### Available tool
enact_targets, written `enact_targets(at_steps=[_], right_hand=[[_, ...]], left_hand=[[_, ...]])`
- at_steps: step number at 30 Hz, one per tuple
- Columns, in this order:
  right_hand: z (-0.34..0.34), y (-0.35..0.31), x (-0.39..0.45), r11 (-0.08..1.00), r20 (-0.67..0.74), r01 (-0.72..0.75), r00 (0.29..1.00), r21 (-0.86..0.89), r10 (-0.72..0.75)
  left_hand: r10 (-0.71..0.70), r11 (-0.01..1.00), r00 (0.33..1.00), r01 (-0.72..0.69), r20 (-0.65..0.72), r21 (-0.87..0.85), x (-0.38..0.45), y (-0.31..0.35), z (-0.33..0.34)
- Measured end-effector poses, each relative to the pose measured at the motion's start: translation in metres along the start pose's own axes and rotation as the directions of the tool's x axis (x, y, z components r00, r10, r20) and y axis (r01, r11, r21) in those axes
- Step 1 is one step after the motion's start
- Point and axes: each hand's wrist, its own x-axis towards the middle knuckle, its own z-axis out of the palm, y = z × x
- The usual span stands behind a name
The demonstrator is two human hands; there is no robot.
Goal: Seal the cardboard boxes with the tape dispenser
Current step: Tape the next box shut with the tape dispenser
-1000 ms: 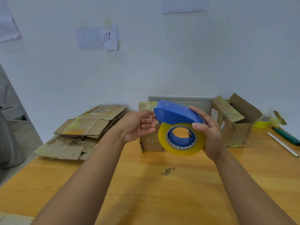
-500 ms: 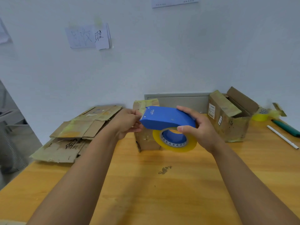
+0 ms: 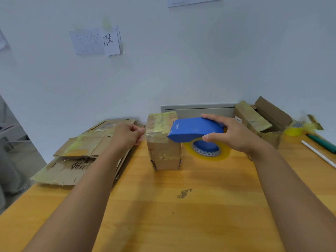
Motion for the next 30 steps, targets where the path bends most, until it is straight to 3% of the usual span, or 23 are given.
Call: enact_targets(at_steps=[4,9,16,23,27,28,30], right_hand=[[-0.008,-0.005,0.008,1.000,-0.034,-0.001,0.999,-0.016,0.000],[-0.011,-0.011,0.024,0.999,-0.133,-0.013,0.991,-0.042,0.007],[-0.006,-0.006,0.037,0.996,-0.129,-0.035,0.991,-0.082,0.024],[0.000,0.007,0.033,0.998,-0.130,-0.060,0.990,-0.014,0.057],[0.003,0.008,0.031,0.999,-0.130,-0.050,0.990,0.009,0.051],[0.004,0.009,0.030,0.999,-0.131,-0.050,0.990,0.010,0.051],[0.005,0.010,0.029,0.998,-0.133,-0.055,0.990,0.019,0.057]], left_hand=[[0.016,0.999,1.000,-0.017,-0.014,-0.034,0.004,0.001,0.002],[-0.062,0.989,0.996,0.052,-0.064,-0.140,0.016,0.001,0.010],[-0.160,0.965,0.987,0.159,0.012,-0.207,0.020,-0.008,0.018],[-0.229,0.933,0.968,0.249,0.103,-0.261,0.020,-0.014,0.017],[-0.239,0.957,0.962,0.257,0.135,-0.137,0.023,-0.013,0.013],[-0.223,0.972,0.967,0.229,0.121,-0.047,0.024,-0.012,0.013],[-0.158,0.938,0.986,0.132,0.057,0.321,0.025,-0.009,0.011]])
